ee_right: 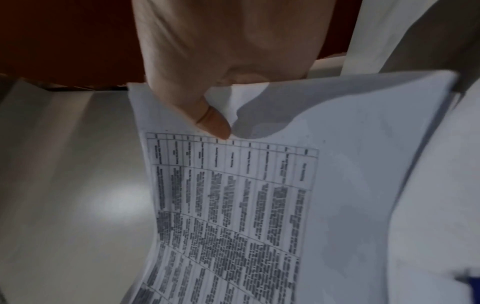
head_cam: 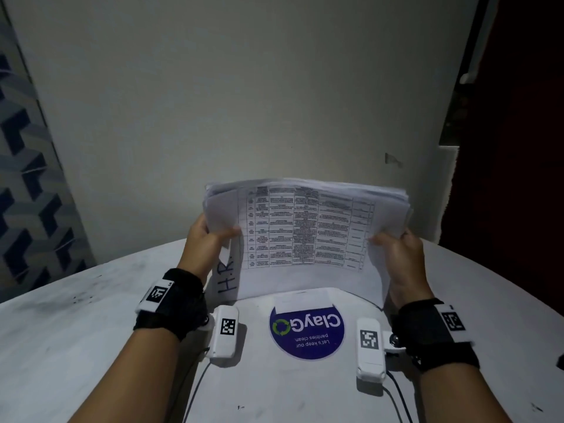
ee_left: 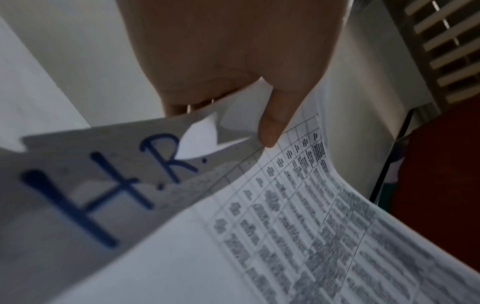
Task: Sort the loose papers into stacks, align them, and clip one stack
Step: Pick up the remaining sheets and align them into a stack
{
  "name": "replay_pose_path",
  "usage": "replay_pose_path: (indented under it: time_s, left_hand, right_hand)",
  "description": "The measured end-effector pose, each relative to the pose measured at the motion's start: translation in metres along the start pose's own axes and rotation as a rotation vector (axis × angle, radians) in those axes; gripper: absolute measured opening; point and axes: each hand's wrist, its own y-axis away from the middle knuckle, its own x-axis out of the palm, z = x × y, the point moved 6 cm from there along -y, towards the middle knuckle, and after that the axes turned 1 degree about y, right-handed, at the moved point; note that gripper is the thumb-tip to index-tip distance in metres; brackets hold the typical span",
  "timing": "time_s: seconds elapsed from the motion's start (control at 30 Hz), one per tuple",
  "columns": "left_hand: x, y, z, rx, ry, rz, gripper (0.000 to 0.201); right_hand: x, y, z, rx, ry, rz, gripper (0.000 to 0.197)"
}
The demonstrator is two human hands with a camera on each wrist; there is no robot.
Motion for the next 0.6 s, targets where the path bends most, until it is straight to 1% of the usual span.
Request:
replay_pose_path:
  time_s: [0.07, 0.1, 0.13, 0.2, 0.23, 0.27, 0.3, 0.33, 0.37, 0.43, 0.47, 0.53, 0.6]
  left_hand:
    - [0.0, 0.0, -0.002, 0.009, -0.052, -0.014, 0.042]
    - [-0.001, 0.001, -0.008, 0.052, -0.071, -0.033, 0.052]
    - [-0.002, 0.002, -0.018, 0.122, -0.103, -0.056, 0.065]
    - [0.001, 0.007, -0.048, 0.327, -0.256, -0.065, 0.091]
    - [0.006, 0.012, -0.062, 0.436, -0.379, -0.046, 0.099]
    - [0.012, 0.016, -0.072, 0.523, -0.521, -0.026, 0.103]
    - [0.018, 0.019, -0.078, 0.576, -0.666, -0.016, 0.104]
    - [0.021, 0.02, -0.081, 0.586, -0.8, -0.014, 0.102]
    - [0.024, 0.02, -0.08, 0.567, -0.916, -0.016, 0.098]
    - [0.024, 0.017, -0.073, 0.513, -1.075, -0.026, 0.085]
    - [0.023, 0.017, -0.072, 0.496, -1.099, -0.035, 0.081]
    - [0.02, 0.018, -0.074, 0.496, -1.068, -0.061, 0.082]
    - [0.02, 0.018, -0.076, 0.502, -1.057, -0.049, 0.082]
  right_hand:
    - [-0.002, 0.001, -0.008, 0.053, 0.007, -0.013, 0.037]
    - [-0.001, 0.002, -0.009, 0.059, 0.011, -0.016, 0.035]
    - [-0.002, 0.002, -0.009, 0.06, 0.013, -0.02, 0.033]
    - [-0.002, 0.002, -0.009, 0.063, 0.005, -0.02, 0.033]
    - [-0.001, 0.001, -0.009, 0.061, -0.003, -0.016, 0.033]
    - [-0.002, 0.001, -0.009, 0.062, -0.006, -0.016, 0.033]
    - [-0.002, 0.0, -0.01, 0.065, -0.007, -0.018, 0.033]
    - [-0.003, 0.0, -0.012, 0.073, -0.007, -0.025, 0.033]
    - [-0.003, -0.001, -0.012, 0.076, -0.012, -0.027, 0.034]
    - [-0.005, -0.001, -0.012, 0.077, -0.027, -0.02, 0.034]
    - [-0.005, -0.002, -0.013, 0.081, -0.029, -0.013, 0.035]
    - [-0.006, -0.003, -0.014, 0.089, -0.034, 0.006, 0.038]
    - [-0.006, -0.003, -0.014, 0.092, -0.029, 0.01, 0.037]
